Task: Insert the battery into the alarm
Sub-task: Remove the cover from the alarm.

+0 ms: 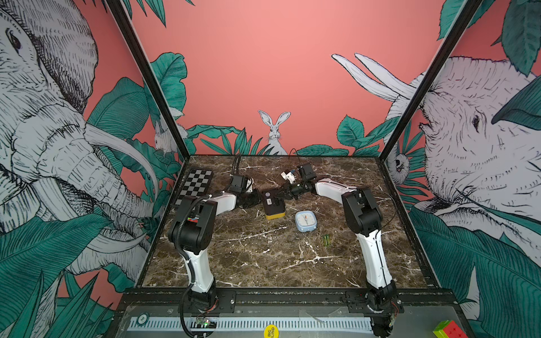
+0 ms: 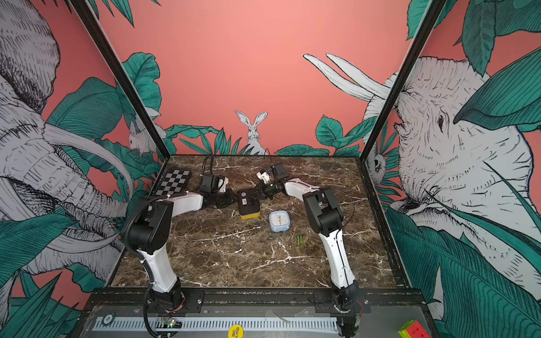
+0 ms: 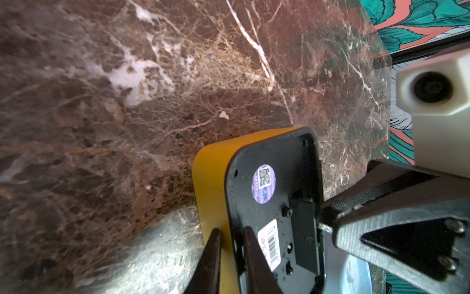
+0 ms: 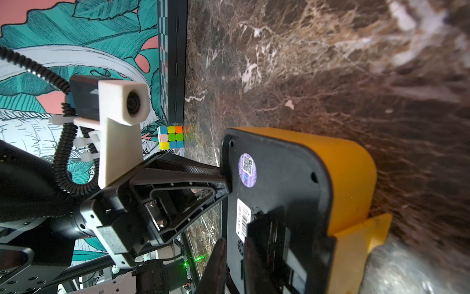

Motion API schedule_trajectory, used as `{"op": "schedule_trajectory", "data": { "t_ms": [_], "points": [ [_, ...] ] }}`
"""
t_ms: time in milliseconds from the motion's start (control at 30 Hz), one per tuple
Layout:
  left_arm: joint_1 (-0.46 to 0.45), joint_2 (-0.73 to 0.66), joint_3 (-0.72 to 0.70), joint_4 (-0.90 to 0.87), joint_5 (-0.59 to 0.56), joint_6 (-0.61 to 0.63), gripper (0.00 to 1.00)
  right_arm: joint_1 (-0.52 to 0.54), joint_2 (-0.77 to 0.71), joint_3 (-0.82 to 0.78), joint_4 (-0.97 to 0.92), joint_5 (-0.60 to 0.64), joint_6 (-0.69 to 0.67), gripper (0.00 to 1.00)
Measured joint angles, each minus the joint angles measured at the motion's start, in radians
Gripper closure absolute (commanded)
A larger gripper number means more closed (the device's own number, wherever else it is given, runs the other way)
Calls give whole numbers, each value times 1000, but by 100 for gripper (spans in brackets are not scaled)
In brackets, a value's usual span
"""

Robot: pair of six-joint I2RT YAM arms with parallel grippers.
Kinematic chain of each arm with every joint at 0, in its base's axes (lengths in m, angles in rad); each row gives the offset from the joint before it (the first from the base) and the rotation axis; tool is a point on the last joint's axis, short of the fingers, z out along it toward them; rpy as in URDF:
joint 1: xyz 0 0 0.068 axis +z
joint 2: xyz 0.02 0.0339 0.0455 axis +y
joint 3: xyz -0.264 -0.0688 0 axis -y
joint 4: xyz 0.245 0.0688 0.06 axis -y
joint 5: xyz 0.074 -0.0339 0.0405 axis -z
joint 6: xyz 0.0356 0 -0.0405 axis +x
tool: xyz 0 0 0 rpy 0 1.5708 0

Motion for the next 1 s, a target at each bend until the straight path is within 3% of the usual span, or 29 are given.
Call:
{"op": "schedule_trajectory", "data": {
  "t_ms": [700, 1000],
  "points": [
    [-5, 2, -2, 14, -2, -1, 82, 28, 0, 55, -72, -18, -19, 83],
    [-5, 2, -2, 14, -2, -2, 82, 35, 0, 98, -166, 21, -88, 75]
  ]
}}
